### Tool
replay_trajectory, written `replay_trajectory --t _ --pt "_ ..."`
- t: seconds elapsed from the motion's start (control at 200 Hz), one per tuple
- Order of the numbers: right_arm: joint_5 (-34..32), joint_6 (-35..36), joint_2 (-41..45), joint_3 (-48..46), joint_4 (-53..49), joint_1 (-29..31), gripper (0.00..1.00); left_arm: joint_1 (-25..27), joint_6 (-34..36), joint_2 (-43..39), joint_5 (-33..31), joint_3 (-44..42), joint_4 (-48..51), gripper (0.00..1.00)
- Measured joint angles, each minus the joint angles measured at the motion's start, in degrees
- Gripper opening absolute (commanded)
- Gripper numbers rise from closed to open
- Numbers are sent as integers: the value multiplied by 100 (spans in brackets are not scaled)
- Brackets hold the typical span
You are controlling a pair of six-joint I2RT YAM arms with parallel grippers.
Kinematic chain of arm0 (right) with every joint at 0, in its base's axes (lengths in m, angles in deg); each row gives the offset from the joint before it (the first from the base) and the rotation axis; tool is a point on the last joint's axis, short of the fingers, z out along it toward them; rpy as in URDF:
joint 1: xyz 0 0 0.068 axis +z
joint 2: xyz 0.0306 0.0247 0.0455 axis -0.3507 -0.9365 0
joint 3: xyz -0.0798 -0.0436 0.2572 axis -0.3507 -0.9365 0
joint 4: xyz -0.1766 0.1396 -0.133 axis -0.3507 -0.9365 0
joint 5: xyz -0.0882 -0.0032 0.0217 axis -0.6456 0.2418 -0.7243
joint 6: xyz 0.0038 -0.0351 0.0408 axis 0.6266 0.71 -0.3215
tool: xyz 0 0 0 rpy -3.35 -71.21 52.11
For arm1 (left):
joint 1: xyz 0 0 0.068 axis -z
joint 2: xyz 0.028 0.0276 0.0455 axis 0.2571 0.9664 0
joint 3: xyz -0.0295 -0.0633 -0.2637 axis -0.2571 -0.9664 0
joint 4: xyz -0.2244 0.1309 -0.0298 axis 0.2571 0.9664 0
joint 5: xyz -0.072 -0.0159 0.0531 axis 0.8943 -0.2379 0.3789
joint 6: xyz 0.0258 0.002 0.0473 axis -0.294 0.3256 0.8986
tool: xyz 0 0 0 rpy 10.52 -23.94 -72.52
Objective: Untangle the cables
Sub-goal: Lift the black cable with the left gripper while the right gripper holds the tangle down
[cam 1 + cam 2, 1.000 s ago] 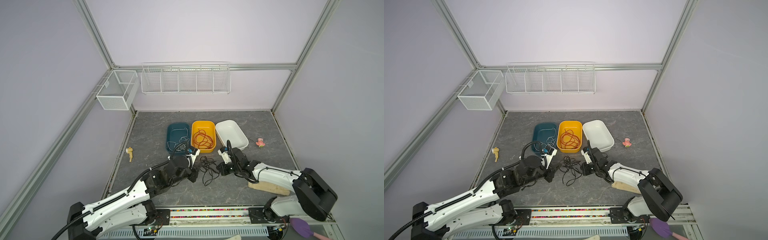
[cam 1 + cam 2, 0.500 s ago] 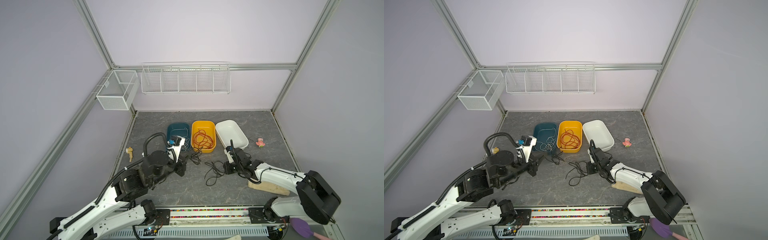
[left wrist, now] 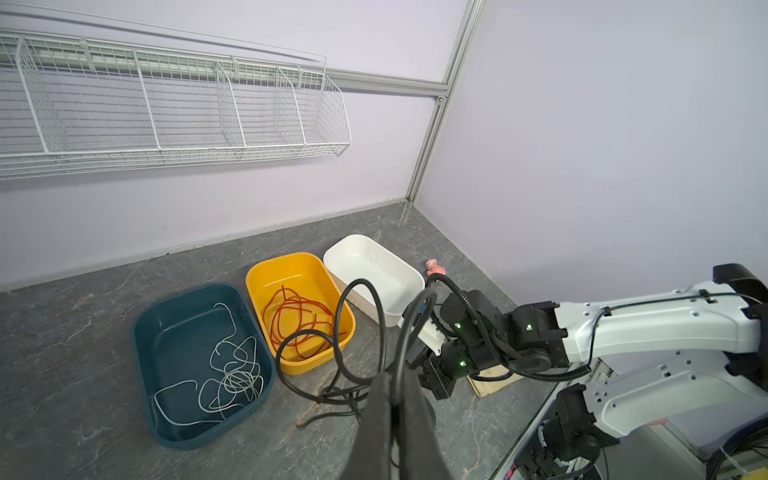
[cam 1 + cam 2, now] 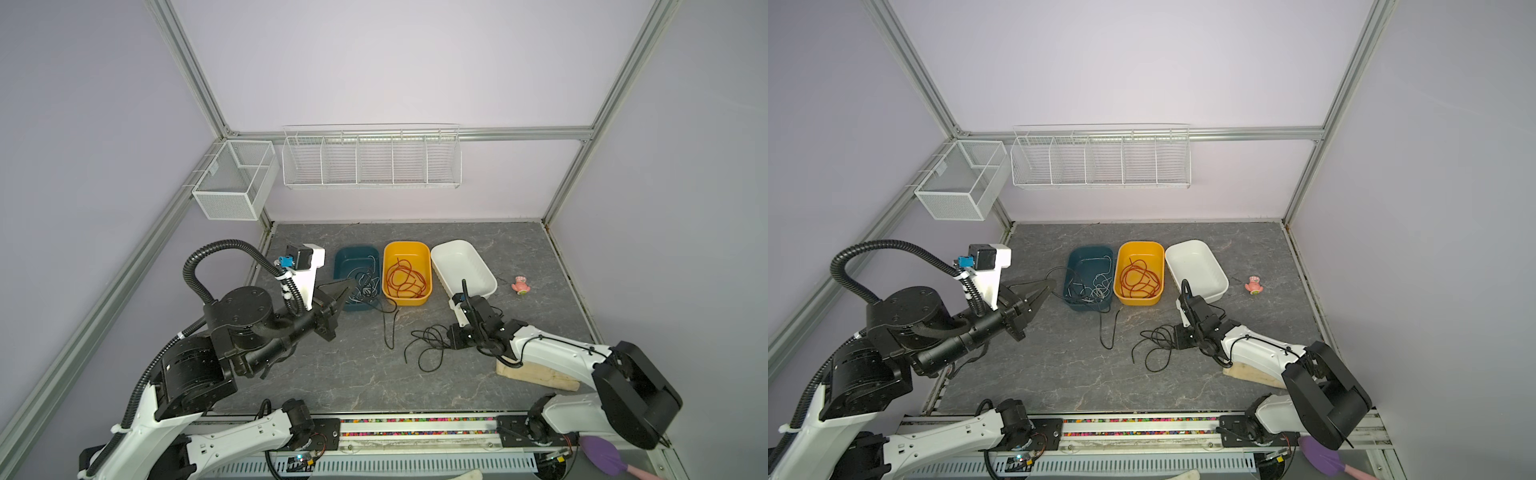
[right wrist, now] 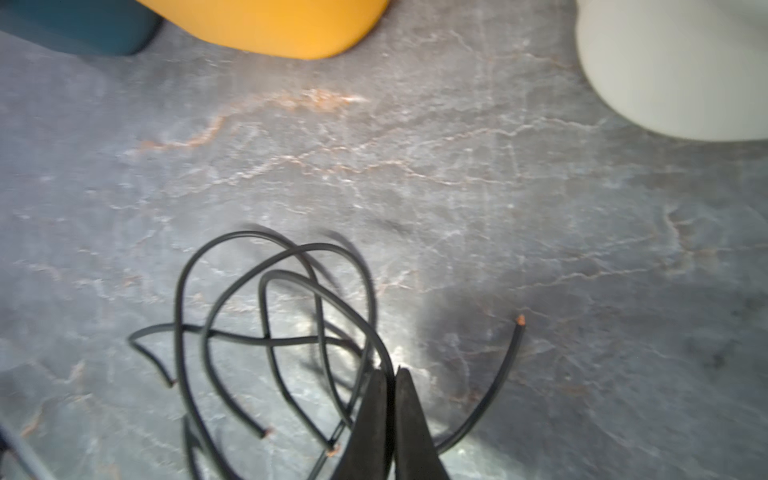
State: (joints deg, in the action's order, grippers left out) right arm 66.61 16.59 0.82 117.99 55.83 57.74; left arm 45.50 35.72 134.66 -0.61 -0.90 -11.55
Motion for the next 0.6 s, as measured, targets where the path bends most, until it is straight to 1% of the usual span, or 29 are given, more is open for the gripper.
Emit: replay_trajectory --t 0.045,0.055,0.095,0.165,0.23,0.305,0.375,0.485,0.605 --pt "103 4 232 -105 72 0 39 0 -37 39 31 -31 13 0" --pt "109 -26 278 -125 83 0 44 0 -48 48 37 -48 9 0" --pt "190 26 529 -223 144 0 53 0 -90 70 55 -142 -4 0" --pt "339 111 970 -369 286 2 65 0 -160 96 81 -396 -37 0" --pt "474 160 1351 -483 431 9 72 0 -221 140 120 -651 -81 0" --pt "614 240 1784 -640 603 28 78 0 -267 240 173 -866 -136 0" --pt "767 269 2223 -822 809 52 81 0 -308 374 243 -968 -208 0" --pt "1034 326 2806 -1132 1187 155 82 0 -402 566 402 -1095 -380 0" --pt "1209 426 3018 -1257 1447 376 82 0 -494 662 595 -1231 -601 0"
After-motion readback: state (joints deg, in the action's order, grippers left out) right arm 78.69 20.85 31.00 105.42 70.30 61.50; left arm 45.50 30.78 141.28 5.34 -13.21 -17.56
